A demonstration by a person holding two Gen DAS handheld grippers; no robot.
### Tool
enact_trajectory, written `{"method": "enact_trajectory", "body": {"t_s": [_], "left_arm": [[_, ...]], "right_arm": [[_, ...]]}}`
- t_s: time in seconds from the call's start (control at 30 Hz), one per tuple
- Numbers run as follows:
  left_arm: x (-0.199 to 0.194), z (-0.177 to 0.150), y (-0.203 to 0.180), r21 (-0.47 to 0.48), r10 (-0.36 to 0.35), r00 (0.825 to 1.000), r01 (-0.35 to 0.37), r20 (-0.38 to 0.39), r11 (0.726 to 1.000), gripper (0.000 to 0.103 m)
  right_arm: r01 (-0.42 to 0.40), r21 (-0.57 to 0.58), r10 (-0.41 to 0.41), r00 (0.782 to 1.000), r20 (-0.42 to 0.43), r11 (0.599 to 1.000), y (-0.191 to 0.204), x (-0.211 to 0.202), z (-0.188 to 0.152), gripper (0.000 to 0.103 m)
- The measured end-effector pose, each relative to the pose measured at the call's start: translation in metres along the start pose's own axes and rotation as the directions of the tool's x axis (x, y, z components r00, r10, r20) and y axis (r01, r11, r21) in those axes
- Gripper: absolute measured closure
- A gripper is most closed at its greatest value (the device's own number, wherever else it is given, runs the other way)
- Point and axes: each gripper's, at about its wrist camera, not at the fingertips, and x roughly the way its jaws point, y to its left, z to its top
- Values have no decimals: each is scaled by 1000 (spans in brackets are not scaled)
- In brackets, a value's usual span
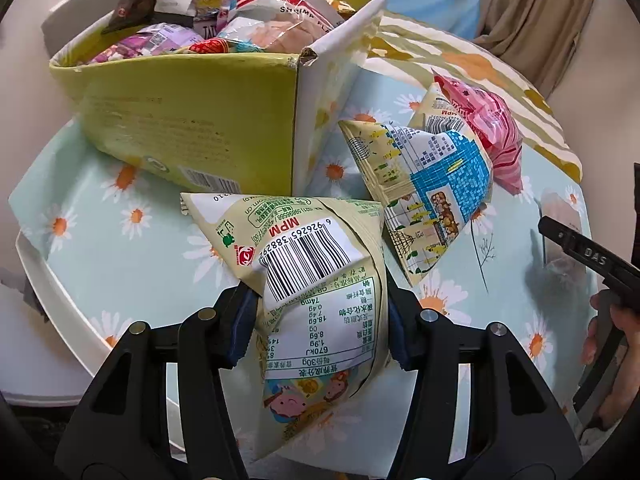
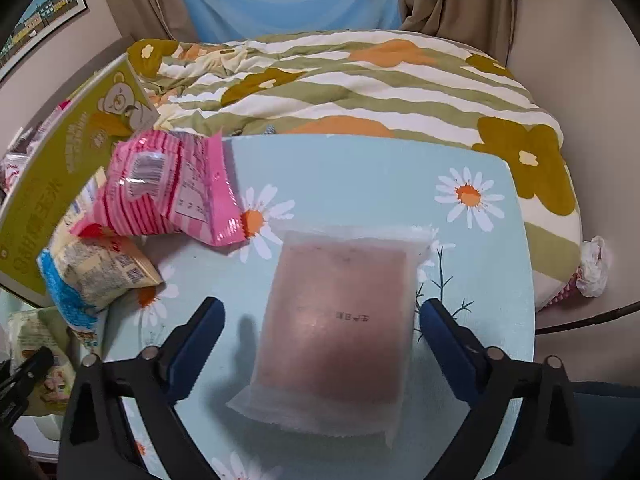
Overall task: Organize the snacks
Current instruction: 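Grasp the green MPM bag with left gripper while right grasps pink cake pack, then lift both held snacks and carry them over the box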
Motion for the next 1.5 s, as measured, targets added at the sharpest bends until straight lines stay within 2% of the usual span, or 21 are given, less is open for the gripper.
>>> {"method": "enact_trajectory", "body": {"t_s": [0.13,0.17,0.27,0.43,0.67,0.87,1.03,1.2,1.5], "left_arm": [[-1,-4,2,-2,-1,1000,1,3,1000,51],[-2,-4,2,-2,-1,1000,1,6,1000,51],[-5,-5,4,-2,-1,1000,1,12,1000,51],[-10,-1,2,10,-3,1000,3,24,1000,51],[-39,8,4,26,-8,998,6,68,1000,51],[-82,24,5,44,-20,989,14,145,999,52],[-122,44,9,59,-29,971,16,236,998,51],[-153,75,26,79,-46,946,21,322,997,51],[-158,155,73,146,-86,925,33,370,989,51]], "right_arm": [[61,-51,-61,998,16,997,5,1,-2,27],[79,-69,-78,997,22,994,7,1,-2,38],[71,-82,-70,997,21,994,9,-2,-3,44],[39,-56,-38,999,14,998,9,-10,-7,45],[12,-51,-10,998,57,999,16,-43,0,45],[-18,-51,25,992,125,999,29,-87,18,45],[-52,-64,63,981,185,997,48,-126,35,45],[-73,-82,91,964,249,994,74,-158,57,45],[-107,-75,126,935,331,991,144,-180,105,45]]}}
